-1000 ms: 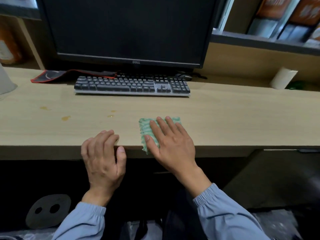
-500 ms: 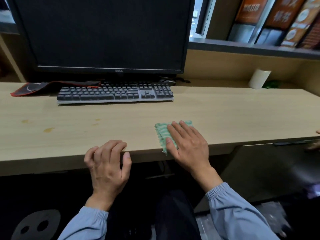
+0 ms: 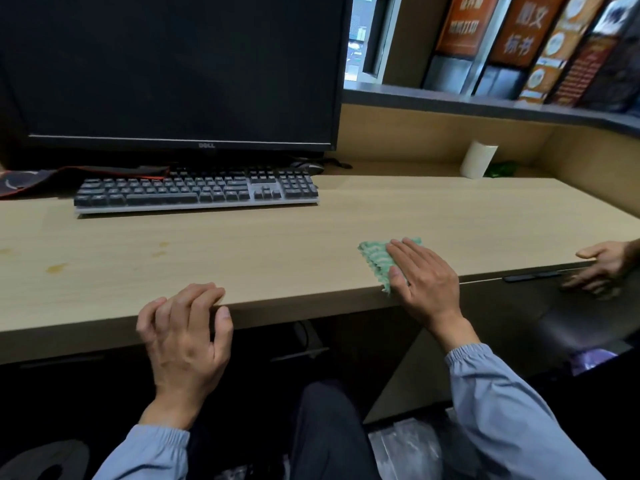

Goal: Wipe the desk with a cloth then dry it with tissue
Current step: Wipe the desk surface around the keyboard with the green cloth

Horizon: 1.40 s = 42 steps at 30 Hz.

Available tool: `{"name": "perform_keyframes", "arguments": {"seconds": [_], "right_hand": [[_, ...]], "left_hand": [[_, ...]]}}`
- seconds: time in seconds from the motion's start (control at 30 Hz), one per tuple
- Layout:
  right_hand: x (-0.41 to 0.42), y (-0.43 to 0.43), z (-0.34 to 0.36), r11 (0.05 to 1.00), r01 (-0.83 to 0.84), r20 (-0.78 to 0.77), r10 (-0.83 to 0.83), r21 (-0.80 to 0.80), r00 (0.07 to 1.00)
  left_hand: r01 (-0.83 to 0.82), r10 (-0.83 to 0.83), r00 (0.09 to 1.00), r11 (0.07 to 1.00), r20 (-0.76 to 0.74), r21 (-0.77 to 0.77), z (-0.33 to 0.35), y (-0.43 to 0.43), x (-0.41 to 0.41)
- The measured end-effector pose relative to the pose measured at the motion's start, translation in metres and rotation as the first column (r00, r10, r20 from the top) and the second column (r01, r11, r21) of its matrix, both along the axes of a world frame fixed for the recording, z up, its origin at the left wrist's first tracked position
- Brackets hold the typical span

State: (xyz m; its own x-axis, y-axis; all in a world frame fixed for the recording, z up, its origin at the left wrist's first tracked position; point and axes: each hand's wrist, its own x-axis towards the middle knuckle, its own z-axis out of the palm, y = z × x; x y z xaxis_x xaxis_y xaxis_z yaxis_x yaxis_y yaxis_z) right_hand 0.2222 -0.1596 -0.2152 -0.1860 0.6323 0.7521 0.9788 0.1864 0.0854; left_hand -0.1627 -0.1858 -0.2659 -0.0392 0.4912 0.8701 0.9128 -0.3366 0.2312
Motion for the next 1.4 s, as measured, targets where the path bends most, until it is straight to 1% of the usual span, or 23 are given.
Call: {"name": "perform_keyframes", "arguments": {"seconds": [0.1,0.17,0.3,0.43,0.57,0.7,0.8,1.03,1.17,1.3,1.4], "right_hand": [[0.005,-0.001,0.000,0.999,0.027,-0.046,-0.028,-0.022,0.999],[-0.004,-0.001,0.000,0.997,0.051,-0.085,-0.056,-0.064,0.995],[-0.031,-0.008,0.009,0.975,0.067,-0.092,-0.089,-0.212,0.992],[-0.067,-0.012,0.020,0.924,0.075,-0.075,-0.111,-0.376,0.991],[-0.106,-0.014,0.032,0.852,0.043,-0.070,-0.093,-0.522,0.993],[-0.146,-0.014,0.039,0.802,0.001,-0.056,-0.044,-0.598,0.997],[-0.174,-0.013,0.044,0.766,-0.034,-0.046,0.006,-0.641,0.999],[-0.232,-0.004,0.047,0.697,-0.098,0.022,0.161,-0.710,0.987],[-0.262,0.000,0.050,0.649,-0.112,0.036,0.211,-0.753,0.977],[-0.286,0.000,0.050,0.617,-0.122,0.031,0.231,-0.777,0.972],[-0.307,-0.003,0.049,0.611,-0.123,0.041,0.247,-0.782,0.968]], "left_hand": [[0.003,-0.003,1.000,1.000,0.009,0.015,-0.001,0.000,0.001],[0.005,-0.005,1.000,1.000,0.018,0.021,0.000,0.001,0.002],[0.011,-0.011,1.000,1.000,0.029,0.007,0.003,-0.002,0.002],[0.028,-0.028,0.999,1.000,0.034,-0.013,0.006,-0.006,0.001],[0.060,-0.058,0.998,0.996,0.033,-0.059,0.012,-0.010,-0.003],[0.115,-0.115,0.993,0.989,0.012,-0.096,0.020,-0.016,-0.013],[0.158,-0.152,0.987,0.981,0.054,-0.109,0.024,-0.020,-0.023],[-0.041,0.045,0.997,0.996,0.055,-0.076,0.029,-0.020,-0.064],[-0.134,0.140,0.988,0.988,0.070,-0.078,0.030,-0.016,-0.088],[-0.151,0.158,0.985,0.985,0.075,-0.087,0.028,-0.013,-0.102],[-0.144,0.150,0.985,0.986,0.080,-0.081,0.024,-0.013,-0.109]]}}
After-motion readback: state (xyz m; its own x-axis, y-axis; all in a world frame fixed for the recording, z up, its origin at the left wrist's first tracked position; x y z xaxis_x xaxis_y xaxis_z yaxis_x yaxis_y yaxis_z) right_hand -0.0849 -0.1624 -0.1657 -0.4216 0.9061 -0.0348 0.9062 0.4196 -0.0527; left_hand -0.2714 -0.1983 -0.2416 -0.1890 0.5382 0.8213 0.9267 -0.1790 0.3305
